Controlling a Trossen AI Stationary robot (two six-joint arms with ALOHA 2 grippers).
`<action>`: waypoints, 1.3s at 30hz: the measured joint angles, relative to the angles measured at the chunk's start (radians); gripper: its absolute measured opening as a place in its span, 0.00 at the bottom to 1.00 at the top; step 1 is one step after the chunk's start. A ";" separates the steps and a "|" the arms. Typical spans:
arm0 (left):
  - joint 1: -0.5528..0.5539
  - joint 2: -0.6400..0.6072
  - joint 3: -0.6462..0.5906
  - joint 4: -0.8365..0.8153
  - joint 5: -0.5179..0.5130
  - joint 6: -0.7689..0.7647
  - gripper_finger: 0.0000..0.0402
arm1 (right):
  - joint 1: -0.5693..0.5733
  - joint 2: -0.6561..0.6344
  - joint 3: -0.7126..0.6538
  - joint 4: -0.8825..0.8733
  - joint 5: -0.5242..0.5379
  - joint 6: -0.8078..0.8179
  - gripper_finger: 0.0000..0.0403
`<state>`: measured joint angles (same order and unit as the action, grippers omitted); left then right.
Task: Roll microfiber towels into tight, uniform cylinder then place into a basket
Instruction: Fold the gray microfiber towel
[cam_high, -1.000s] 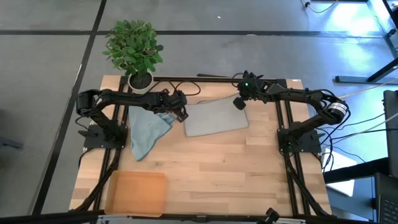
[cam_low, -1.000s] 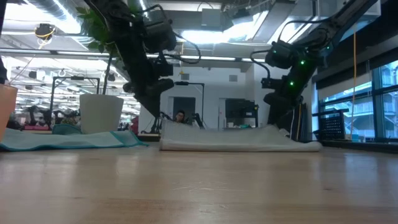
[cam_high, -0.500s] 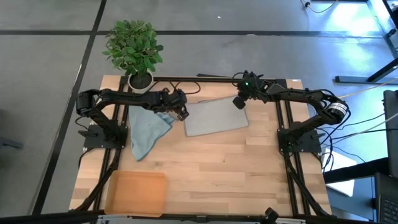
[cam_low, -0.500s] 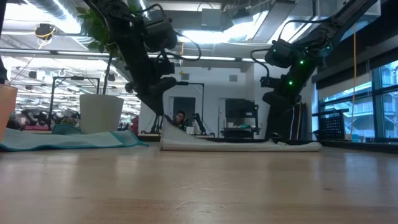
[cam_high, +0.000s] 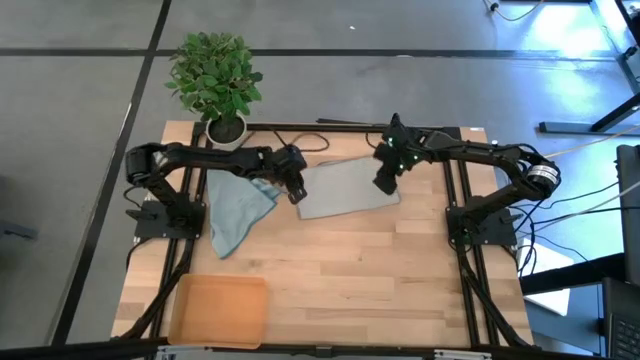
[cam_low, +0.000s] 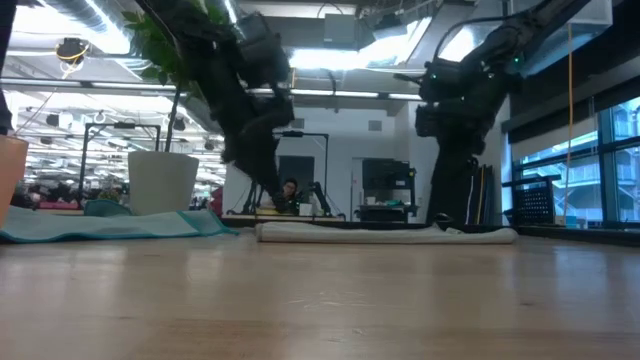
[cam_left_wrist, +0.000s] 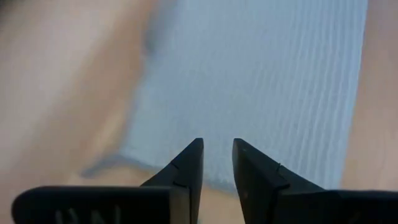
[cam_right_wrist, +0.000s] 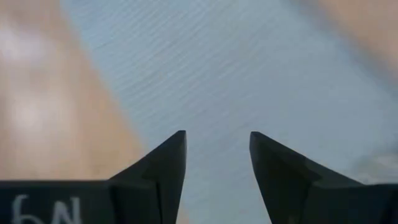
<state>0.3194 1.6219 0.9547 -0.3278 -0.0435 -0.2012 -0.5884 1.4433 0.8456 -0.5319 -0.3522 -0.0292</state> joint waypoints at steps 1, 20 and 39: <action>-0.004 0.014 -0.001 -0.012 0.005 0.002 0.19 | 0.014 0.000 -0.011 -0.001 -0.013 0.003 0.44; -0.138 0.193 0.005 0.051 0.024 0.080 0.18 | 0.103 0.004 -0.211 0.155 0.331 0.078 0.44; -0.296 0.145 0.047 0.176 0.045 -0.025 0.18 | 0.040 0.001 -0.180 0.279 0.274 0.028 0.44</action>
<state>0.0231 1.7666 1.0021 -0.1516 0.0020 -0.2257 -0.5480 1.4441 0.6655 -0.2525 -0.0786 -0.0011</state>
